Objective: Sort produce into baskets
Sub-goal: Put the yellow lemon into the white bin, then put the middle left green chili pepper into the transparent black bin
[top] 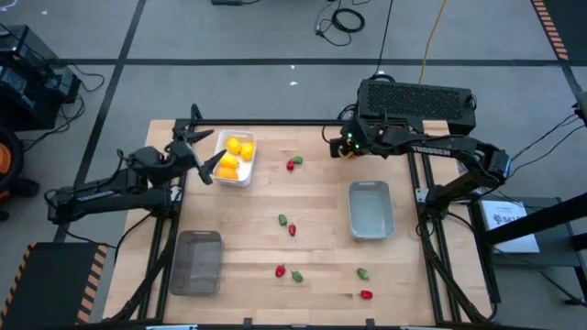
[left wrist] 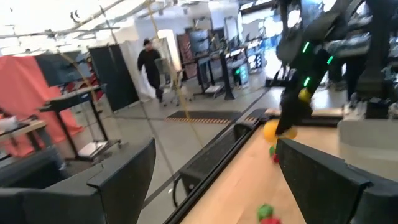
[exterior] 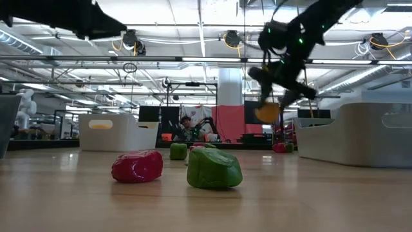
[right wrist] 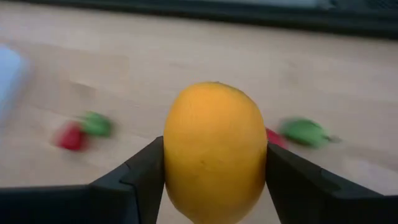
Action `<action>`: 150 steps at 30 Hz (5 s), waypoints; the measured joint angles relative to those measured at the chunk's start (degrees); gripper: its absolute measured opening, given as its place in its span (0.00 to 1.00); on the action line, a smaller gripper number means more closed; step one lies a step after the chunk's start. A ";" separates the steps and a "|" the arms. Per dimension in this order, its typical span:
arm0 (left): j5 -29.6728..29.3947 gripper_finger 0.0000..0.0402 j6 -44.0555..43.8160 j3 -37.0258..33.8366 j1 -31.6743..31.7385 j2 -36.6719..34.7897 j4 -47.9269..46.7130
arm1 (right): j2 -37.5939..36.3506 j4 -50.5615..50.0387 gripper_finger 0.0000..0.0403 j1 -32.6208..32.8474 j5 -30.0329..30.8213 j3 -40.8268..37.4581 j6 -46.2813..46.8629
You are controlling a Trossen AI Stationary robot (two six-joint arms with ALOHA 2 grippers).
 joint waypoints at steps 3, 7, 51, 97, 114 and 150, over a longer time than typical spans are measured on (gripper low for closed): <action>-0.07 0.85 0.00 0.00 2.60 1.10 -0.84 | 0.00 7.37 0.56 2.73 0.21 1.36 -1.37; -0.08 0.85 -0.26 0.00 6.33 3.29 -1.19 | 0.99 23.97 0.56 6.49 0.46 1.45 -3.31; 2.49 0.85 -2.56 1.09 17.97 9.83 -3.73 | 49.66 50.17 0.57 16.19 -0.06 45.59 -22.13; 26.60 0.85 -17.09 0.98 -2.18 22.82 5.74 | 17.86 -45.00 0.79 30.67 12.47 45.23 -3.73; 5.49 0.85 -31.78 0.98 -26.79 35.62 13.87 | 17.90 -7.27 0.79 44.20 18.16 25.94 -25.31; 8.08 0.85 -15.67 17.38 -24.34 77.11 12.98 | 17.90 -1.78 0.79 44.78 9.24 23.08 -28.74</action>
